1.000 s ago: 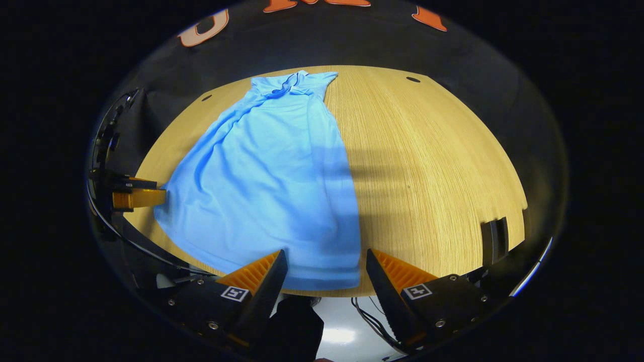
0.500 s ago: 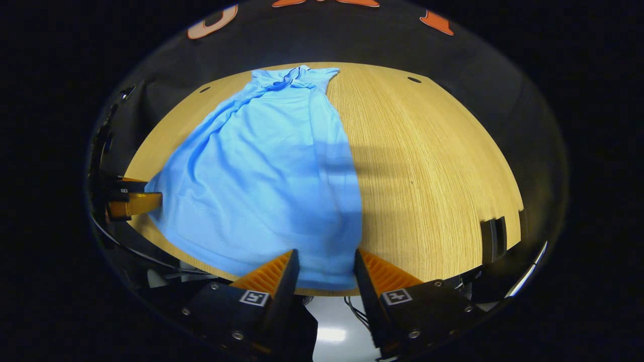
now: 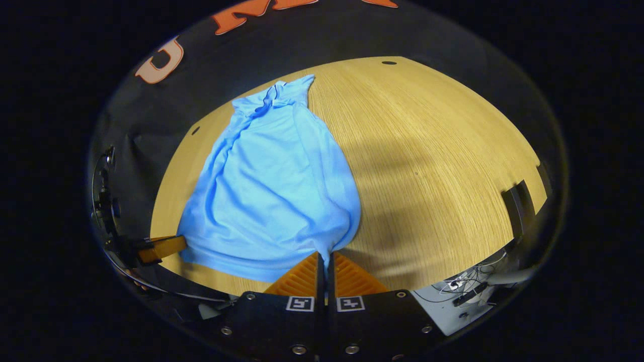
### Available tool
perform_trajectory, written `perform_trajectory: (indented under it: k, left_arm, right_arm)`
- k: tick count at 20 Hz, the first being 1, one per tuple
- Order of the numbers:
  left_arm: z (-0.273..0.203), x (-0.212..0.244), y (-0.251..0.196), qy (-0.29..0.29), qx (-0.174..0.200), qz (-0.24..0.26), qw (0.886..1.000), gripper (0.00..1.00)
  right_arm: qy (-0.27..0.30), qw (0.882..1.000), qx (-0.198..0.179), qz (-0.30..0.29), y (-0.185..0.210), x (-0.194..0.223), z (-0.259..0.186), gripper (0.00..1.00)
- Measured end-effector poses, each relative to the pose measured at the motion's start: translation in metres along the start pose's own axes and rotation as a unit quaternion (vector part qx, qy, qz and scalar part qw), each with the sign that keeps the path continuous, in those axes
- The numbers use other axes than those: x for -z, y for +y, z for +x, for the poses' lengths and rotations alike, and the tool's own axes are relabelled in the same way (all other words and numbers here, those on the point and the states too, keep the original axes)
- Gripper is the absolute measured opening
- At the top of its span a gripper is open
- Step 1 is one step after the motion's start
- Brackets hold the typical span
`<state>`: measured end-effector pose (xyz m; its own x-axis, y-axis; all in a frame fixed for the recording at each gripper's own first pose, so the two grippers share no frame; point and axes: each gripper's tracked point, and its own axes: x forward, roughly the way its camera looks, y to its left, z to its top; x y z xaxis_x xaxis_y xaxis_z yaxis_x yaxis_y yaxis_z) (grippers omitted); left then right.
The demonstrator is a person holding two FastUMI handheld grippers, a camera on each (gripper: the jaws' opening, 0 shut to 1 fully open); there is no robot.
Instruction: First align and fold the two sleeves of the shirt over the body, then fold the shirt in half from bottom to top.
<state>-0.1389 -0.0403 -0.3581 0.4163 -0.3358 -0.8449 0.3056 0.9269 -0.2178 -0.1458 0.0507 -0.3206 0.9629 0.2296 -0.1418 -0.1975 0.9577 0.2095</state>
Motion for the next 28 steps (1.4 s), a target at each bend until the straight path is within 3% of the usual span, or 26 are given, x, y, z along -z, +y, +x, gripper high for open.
perform_trajectory:
  k: [9,13,28]
  left_arm:
    - [-0.032,-0.107,0.002,-0.083,0.048,-0.021,0.995,0.07]
    - [-0.036,-0.159,0.003,-0.113,0.059,-0.008,0.992,0.07]
    - [0.041,-0.360,0.037,-0.176,0.064,-0.022,0.982,0.07]
  right_arm:
    - [-0.071,0.997,-0.032,0.018,0.031,-0.095,-0.023,0.02]
    - [-0.095,0.995,-0.032,0.018,0.042,-0.141,-0.024,0.02]
    - [-0.134,0.991,-0.016,0.021,0.067,-0.328,0.045,0.02]
